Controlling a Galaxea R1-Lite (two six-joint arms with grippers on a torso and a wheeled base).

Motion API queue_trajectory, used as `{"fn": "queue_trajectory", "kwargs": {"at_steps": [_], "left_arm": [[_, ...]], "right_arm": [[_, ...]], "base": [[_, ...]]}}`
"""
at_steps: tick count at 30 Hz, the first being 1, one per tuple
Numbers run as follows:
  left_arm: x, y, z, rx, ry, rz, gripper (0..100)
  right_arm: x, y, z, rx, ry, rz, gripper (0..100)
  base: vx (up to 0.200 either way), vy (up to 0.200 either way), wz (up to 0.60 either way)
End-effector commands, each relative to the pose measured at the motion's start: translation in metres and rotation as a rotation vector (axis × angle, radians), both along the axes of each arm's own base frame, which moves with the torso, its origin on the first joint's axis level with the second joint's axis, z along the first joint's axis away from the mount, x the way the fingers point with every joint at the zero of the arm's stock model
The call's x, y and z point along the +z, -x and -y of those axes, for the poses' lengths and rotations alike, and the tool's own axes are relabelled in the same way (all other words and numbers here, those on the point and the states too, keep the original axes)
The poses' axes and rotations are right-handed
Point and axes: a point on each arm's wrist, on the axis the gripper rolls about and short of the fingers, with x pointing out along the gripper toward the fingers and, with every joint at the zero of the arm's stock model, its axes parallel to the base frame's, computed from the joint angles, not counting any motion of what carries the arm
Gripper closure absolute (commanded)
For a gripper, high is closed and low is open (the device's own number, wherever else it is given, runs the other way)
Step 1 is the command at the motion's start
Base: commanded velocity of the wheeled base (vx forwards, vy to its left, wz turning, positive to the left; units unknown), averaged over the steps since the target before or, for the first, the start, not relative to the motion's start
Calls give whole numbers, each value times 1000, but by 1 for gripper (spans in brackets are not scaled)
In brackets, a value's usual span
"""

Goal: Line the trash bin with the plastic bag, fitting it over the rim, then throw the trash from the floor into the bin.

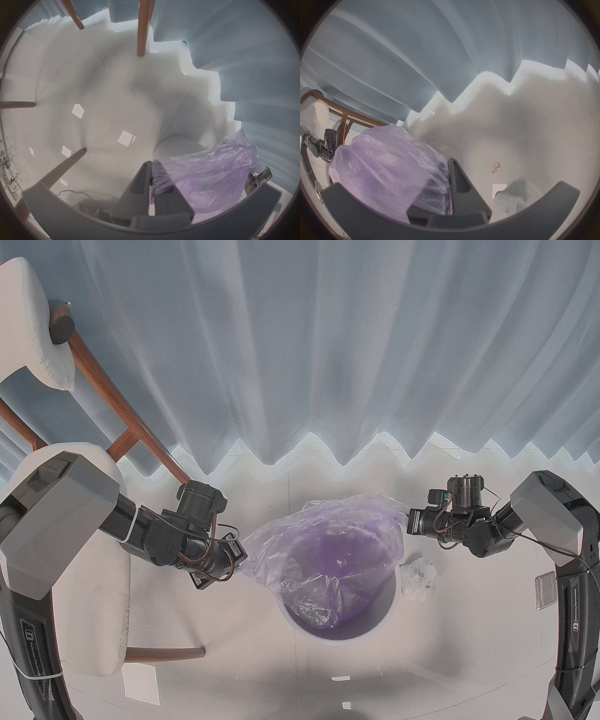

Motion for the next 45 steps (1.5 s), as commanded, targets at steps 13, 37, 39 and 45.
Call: {"fn": "queue_trajectory", "kwargs": {"at_steps": [13,37,39,45], "left_arm": [[18,62,19,-156,42,-56,100],[33,97,42,-240,24,53,100],[32,98,42,-241,25,60,100],[23,108,44,-286,-32,104,100]], "right_arm": [[8,47,9,14,-7,-10,100],[124,130,-68,-11,-538,-188,0],[123,130,-74,-11,-529,-196,0],[99,103,-104,-92,-473,-207,0]], "base": [[0,0,0],[0,0,0],[0,0,0],[0,0,0]]}}
